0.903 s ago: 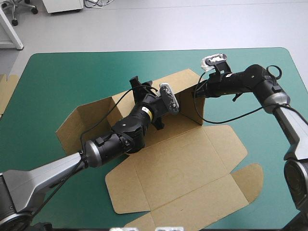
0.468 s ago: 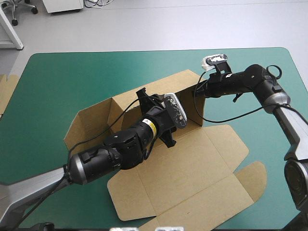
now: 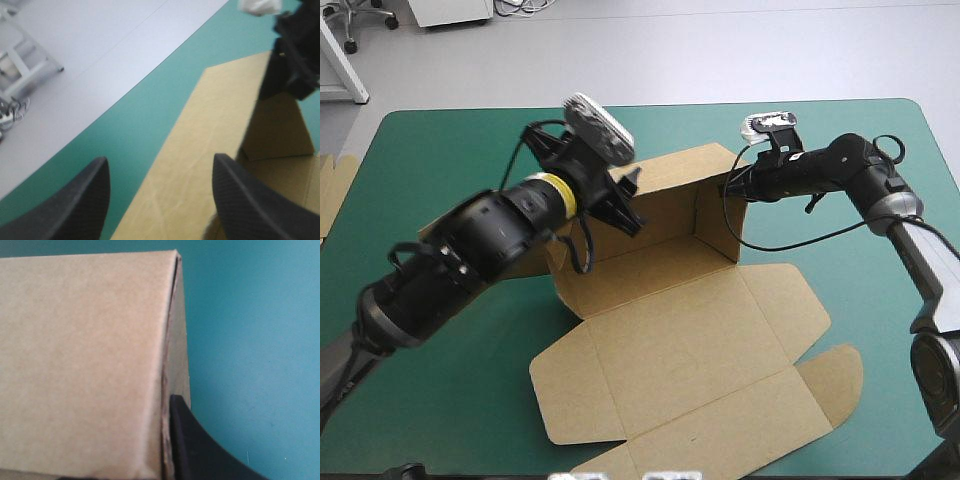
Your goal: Fold the box
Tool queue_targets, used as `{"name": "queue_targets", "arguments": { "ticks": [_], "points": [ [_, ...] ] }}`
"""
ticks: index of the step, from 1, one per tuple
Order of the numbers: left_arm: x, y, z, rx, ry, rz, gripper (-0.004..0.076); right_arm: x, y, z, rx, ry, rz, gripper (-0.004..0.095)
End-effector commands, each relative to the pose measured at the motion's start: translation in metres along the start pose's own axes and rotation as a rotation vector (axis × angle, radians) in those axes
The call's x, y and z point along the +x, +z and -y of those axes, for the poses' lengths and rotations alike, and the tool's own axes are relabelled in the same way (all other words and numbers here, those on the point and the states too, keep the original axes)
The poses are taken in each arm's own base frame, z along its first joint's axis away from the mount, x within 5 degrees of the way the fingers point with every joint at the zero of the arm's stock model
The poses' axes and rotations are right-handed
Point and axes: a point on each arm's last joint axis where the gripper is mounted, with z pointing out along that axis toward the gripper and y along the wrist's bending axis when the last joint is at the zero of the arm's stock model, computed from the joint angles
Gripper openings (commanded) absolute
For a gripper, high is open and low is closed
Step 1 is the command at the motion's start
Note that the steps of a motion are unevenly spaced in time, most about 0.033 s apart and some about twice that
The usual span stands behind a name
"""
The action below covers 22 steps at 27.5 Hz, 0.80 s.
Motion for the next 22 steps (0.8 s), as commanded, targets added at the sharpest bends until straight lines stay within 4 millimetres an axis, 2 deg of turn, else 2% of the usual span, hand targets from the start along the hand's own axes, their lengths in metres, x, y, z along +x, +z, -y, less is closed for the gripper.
{"name": "queue_targets", "arguments": {
  "ticks": [1, 6, 9, 13, 17, 19, 22],
  "points": [
    [-0.007, -0.027, -0.055, -0.035, -0.169, 0.077, 0.0429, -0.012, -0.023, -0.013, -0.02, 0.013, 0.05, -0.0013],
    [0.027, -0.037, -0.126, -0.134, -0.367, 0.021, 0.0429, -0.017, -0.028, -0.015, -0.014, 0.003, 0.044, -0.0013],
    [0.053, -0.046, -0.159, -0.196, -0.482, -0.034, 0.0429, -0.022, -0.032, -0.015, 0.002, -0.003, 0.039, -0.0013],
    [0.087, -0.065, -0.201, -0.369, -0.588, -0.086, 0.0429, -0.024, -0.037, -0.013, 0.045, -0.01, 0.018, -0.0013],
    [0.121, -0.077, -0.226, -0.502, -0.659, -0.135, 0.0429, -0.027, -0.045, -0.013, 0.042, 0.001, 0.002, -0.0013],
    [0.136, -0.078, -0.232, -0.535, -0.689, -0.163, 0.0429, -0.032, -0.052, -0.015, 0.043, -0.004, -0.004, -0.0013],
    [0.155, -0.07, -0.23, -0.535, -0.715, -0.205, 0.0429, -0.043, -0.074, -0.022, 0.068, -0.012, -0.069, -0.0012]
  ]
}}
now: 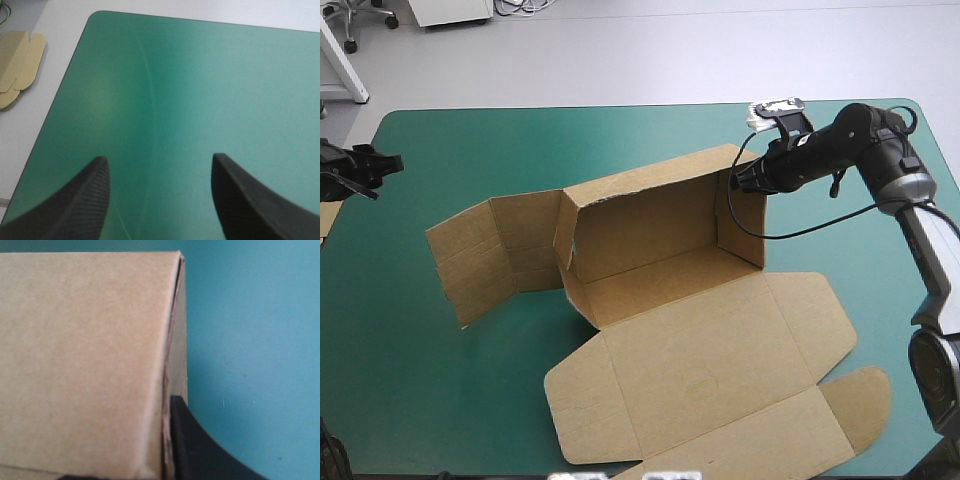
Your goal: Fold the box
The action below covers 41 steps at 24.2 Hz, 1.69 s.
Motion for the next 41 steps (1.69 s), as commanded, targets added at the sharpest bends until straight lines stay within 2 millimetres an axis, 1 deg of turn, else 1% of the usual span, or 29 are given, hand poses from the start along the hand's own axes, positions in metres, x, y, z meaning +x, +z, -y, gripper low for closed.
{"name": "queue_targets", "arguments": {
  "ticks": [1, 2, 4, 5, 6, 11, 13, 14, 15, 17, 19, 22, 24, 26, 28, 29, 30, 31, 32, 33, 34, 35, 36, 37, 38, 39, 40, 41],
  "points": [
    [-0.006, -0.012, 0.001, -0.001, -0.009, 0.099, 0.0429, -0.014, -0.044, -0.013, 0.013, 0.001, 0.043, -0.0012],
    [-0.004, -0.01, 0.002, 0.002, -0.01, 0.081, 0.0429, -0.015, -0.047, -0.011, 0.036, 0.005, 0.0, -0.0012],
    [-0.002, -0.01, 0.002, 0.005, -0.007, 0.067, 0.0429, -0.019, -0.042, -0.006, 0.057, 0.034, -0.003, -0.0013],
    [-0.003, -0.01, 0.002, 0.009, -0.011, 0.07, 0.0429, -0.021, -0.035, -0.003, 0.055, 0.042, -0.014, -0.0013],
    [-0.003, -0.01, 0.002, 0.011, -0.014, 0.073, 0.0429, -0.023, -0.023, 0.002, 0.052, 0.059, -0.035, -0.0013],
    [-0.003, -0.01, 0.002, 0.012, -0.013, 0.074, 0.0429, -0.023, 0.02, 0.02, 0.04, 0.107, -0.115, -0.0013],
    [-0.003, -0.01, 0.002, 0.012, -0.008, 0.073, 0.0429, -0.024, 0.033, 0.025, 0.038, 0.114, -0.132, -0.0011],
    [-0.003, -0.009, 0.003, 0.015, -0.006, 0.073, 0.0429, -0.024, 0.037, 0.027, 0.036, 0.105, -0.138, 0.0],
    [-0.002, -0.009, 0.003, 0.016, -0.005, 0.072, 0.0429, -0.026, 0.038, 0.027, 0.036, 0.094, -0.134, 0.0032],
    [-0.002, -0.009, 0.003, 0.021, -0.009, 0.073, 0.0429, -0.027, 0.037, 0.027, 0.039, 0.086, -0.122, 0.0154],
    [-0.002, -0.009, 0.004, 0.029, -0.016, 0.075, 0.0429, -0.031, 0.033, 0.026, 0.043, 0.08, -0.101, 0.0322],
    [-0.002, -0.008, 0.004, 0.029, -0.013, 0.073, 0.0429, -0.038, 0.026, 0.024, 0.048, 0.068, -0.059, 0.0544],
    [-0.002, -0.007, 0.004, 0.029, -0.013, 0.069, 0.0429, -0.043, 0.022, 0.023, 0.055, 0.061, -0.029, 0.0614],
    [-0.002, -0.004, 0.004, 0.038, -0.017, 0.065, 0.0429, -0.046, 0.017, 0.022, 0.058, 0.062, -0.009, 0.0612],
    [-0.003, -0.005, 0.005, 0.046, -0.02, 0.07, 0.0429, -0.049, 0.008, 0.019, 0.061, 0.055, 0.019, 0.0602],
    [-0.003, -0.005, 0.005, 0.054, -0.014, 0.076, 0.0429, -0.051, -0.005, 0.014, 0.069, 0.047, 0.063, 0.0598],
    [-0.003, -0.005, 0.006, 0.059, -0.018, 0.078, 0.0429, -0.052, -0.013, 0.012, 0.076, 0.044, 0.079, 0.0591],
    [-0.003, -0.005, 0.006, 0.066, -0.02, 0.08, 0.0429, -0.052, -0.028, 0.007, 0.089, 0.035, 0.101, 0.0576],
    [-0.003, -0.005, 0.006, 0.066, -0.02, 0.08, 0.0429, -0.051, -0.036, 0.003, 0.091, 0.03, 0.114, 0.0566],
    [-0.003, -0.005, 0.006, 0.066, -0.02, 0.08, 0.0429, -0.047, -0.052, -0.004, 0.095, 0.023, 0.14, 0.0549],
    [-0.004, -0.005, 0.007, 0.068, -0.022, 0.08, 0.0429, -0.043, -0.06, -0.008, 0.097, 0.021, 0.151, 0.0539],
    [-0.004, -0.005, 0.007, 0.069, -0.023, 0.081, 0.0429, -0.036, -0.071, -0.013, 0.099, 0.02, 0.17, 0.0532],
    [-0.004, -0.005, 0.007, 0.069, -0.021, 0.081, 0.0429, -0.031, -0.077, -0.017, 0.099, 0.021, 0.179, 0.0531],
    [-0.004, -0.005, 0.007, 0.071, -0.023, 0.081, 0.0429, -0.02, -0.082, -0.024, 0.098, 0.022, 0.191, 0.0532],
    [-0.004, -0.005, 0.007, 0.071, -0.021, 0.081, 0.0429, -0.006, -0.084, -0.027, 0.109, 0.032, 0.209, 0.0532],
    [-0.004, -0.005, 0.007, 0.072, -0.022, 0.082, 0.0429, 0.001, -0.082, -0.028, 0.111, 0.036, 0.214, 0.0532],
    [-0.003, -0.005, 0.007, 0.072, -0.022, 0.08, 0.0429, 0.01, -0.078, -0.028, 0.134, 0.036, 0.254, 0.0532],
    [-0.003, -0.005, 0.007, 0.076, -0.024, 0.079, 0.0429, 0.015, -0.069, -0.024, 0.143, 0.029, 0.266, 0.0533]
  ]
}}
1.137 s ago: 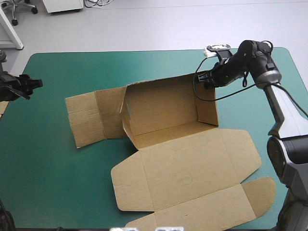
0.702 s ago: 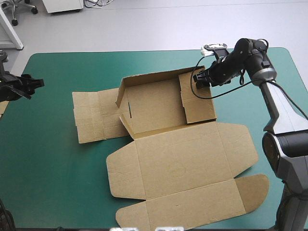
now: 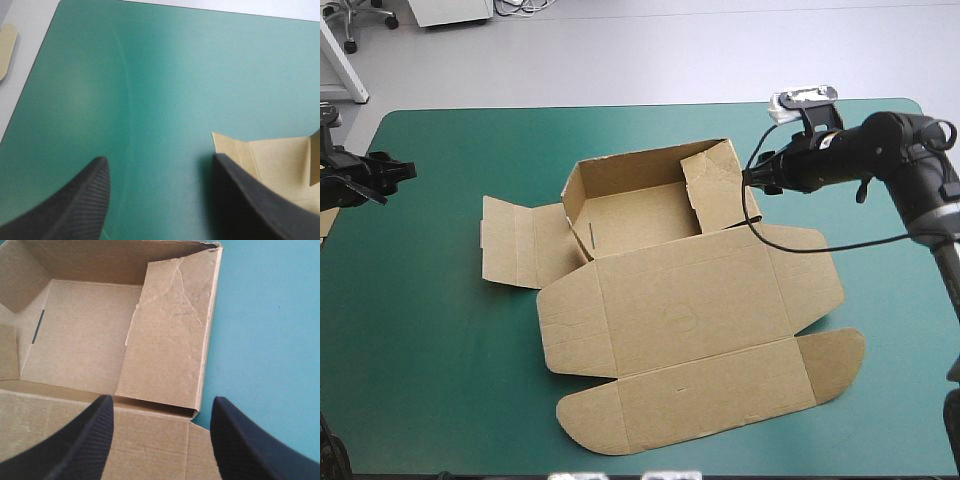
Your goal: Fold the box
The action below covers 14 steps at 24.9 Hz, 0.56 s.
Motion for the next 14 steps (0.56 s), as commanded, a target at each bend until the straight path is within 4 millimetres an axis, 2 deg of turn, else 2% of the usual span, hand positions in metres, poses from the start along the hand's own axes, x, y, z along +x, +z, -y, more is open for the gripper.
{"name": "queue_targets", "arguments": {
  "ticks": [1, 2, 3, 5, 9, 14],
  "points": [
    [-0.012, -0.016, 0.004, 0.008, -0.016, 0.106, 0.0429, 0.008, 0.0, 0.0, 0.026, -0.045, 0.165, 0.0566],
    [-0.012, -0.016, 0.004, 0.008, -0.016, 0.106, 0.0429, 0.01, 0.009, 0.001, 0.017, -0.067, 0.162, 0.0611],
    [-0.012, -0.016, 0.004, 0.011, -0.018, 0.106, 0.0429, 0.009, 0.024, 0.004, 0.0, -0.073, 0.155, 0.071],
    [-0.012, -0.016, 0.004, 0.012, -0.018, 0.107, 0.0429, 0.003, 0.046, 0.011, 0.0, -0.063, 0.134, 0.0803],
    [-0.012, -0.016, 0.004, 0.012, -0.009, 0.107, 0.0429, -0.004, 0.076, 0.018, -0.018, -0.054, 0.066, 0.0797],
    [-0.012, -0.016, 0.004, 0.012, -0.009, 0.107, 0.0429, -0.023, 0.11, 0.026, -0.054, -0.016, -0.048, 0.0762]
  ]
}}
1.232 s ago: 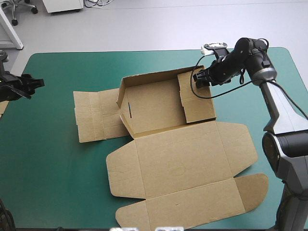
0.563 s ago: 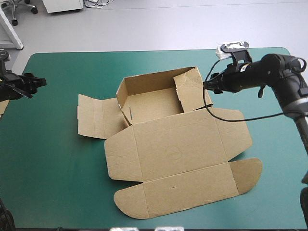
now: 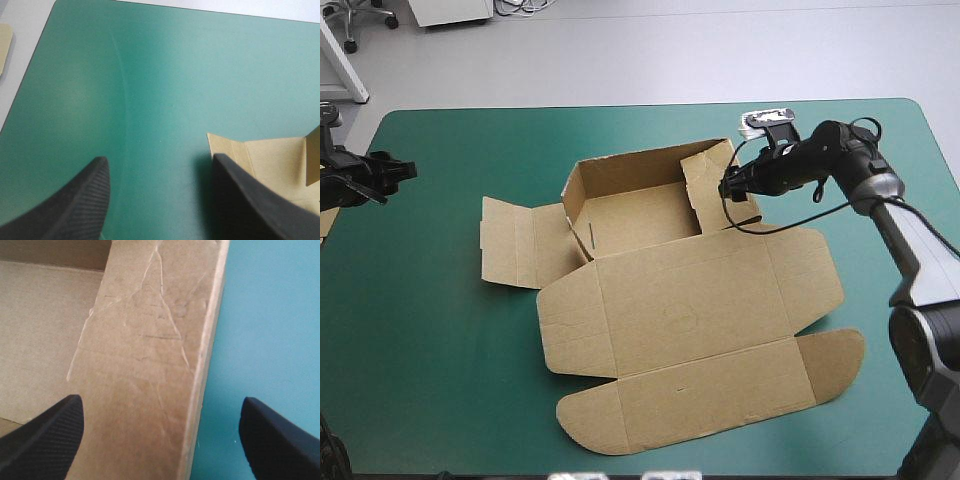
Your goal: Fold the box
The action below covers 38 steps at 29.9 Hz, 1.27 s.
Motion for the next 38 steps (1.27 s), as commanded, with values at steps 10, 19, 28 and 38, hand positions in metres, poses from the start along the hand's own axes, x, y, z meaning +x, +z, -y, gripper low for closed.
{"name": "queue_targets", "arguments": {
  "ticks": [10, 19, 28, 38],
  "points": [
    [-0.003, -0.006, 0.002, 0.002, -0.011, 0.071, 0.0429, -0.049, 0.013, 0.009, 0.019, 0.034, -0.08, 0.0619],
    [-0.002, 0.002, 0.002, 0.02, -0.022, 0.064, 0.0429, -0.045, 0.033, -0.011, 0.115, -0.061, -0.153, 0.044],
    [-0.002, 0.001, 0.004, 0.039, -0.018, 0.065, 0.0429, -0.042, 0.037, -0.014, 0.156, -0.086, -0.189, -0.0005],
    [-0.002, 0.001, 0.006, 0.064, -0.039, 0.064, 0.0429, -0.051, 0.001, -0.004, 0.188, -0.058, -0.106, -0.0003]
  ]
}}
